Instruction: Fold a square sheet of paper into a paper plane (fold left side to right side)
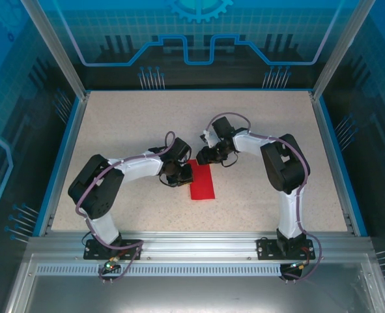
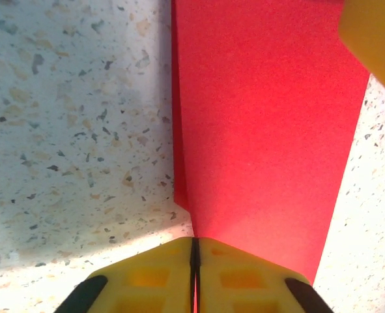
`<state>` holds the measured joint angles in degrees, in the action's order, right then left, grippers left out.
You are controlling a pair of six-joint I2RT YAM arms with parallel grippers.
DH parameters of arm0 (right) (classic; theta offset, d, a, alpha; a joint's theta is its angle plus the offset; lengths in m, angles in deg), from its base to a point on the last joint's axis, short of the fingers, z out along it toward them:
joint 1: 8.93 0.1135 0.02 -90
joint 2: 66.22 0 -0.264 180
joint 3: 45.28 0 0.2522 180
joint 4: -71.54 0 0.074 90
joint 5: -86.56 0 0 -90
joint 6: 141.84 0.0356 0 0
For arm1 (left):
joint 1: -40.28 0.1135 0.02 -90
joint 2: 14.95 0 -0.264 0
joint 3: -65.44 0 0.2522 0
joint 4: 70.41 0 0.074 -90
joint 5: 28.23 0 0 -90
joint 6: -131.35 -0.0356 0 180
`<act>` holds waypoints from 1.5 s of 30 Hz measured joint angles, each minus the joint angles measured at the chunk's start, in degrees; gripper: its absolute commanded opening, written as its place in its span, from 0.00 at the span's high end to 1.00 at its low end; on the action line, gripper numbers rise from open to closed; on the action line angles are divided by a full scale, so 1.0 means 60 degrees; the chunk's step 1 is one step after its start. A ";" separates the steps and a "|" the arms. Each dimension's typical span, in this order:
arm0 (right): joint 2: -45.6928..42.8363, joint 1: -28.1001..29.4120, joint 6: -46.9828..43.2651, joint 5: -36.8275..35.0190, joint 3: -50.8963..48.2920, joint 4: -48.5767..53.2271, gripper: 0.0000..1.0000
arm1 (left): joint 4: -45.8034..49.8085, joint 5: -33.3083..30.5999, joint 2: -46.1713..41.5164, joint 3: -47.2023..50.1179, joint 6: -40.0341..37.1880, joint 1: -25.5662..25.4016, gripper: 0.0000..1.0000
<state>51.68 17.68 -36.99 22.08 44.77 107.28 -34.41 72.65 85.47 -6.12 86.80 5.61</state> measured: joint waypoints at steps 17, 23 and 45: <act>-0.6156 0.0798 -0.0860 -0.1869 -0.5023 -0.1290 0.37 | -0.0007 -0.0029 -0.0189 0.0127 0.0448 0.0000 0.99; -0.8397 0.3887 -0.1249 -0.3544 -0.7155 -0.1676 0.31 | -0.0007 -0.0025 -0.0219 0.0127 0.0448 0.0000 0.99; -0.4062 0.7111 -0.3668 -0.7690 -0.5315 -0.3257 0.42 | 0.0076 0.0015 -0.0219 0.0095 0.0444 0.0000 0.99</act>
<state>27.31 60.34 -59.00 -24.06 12.88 87.74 -33.95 72.73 84.16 -5.56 89.47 5.61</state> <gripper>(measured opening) 0.592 0.066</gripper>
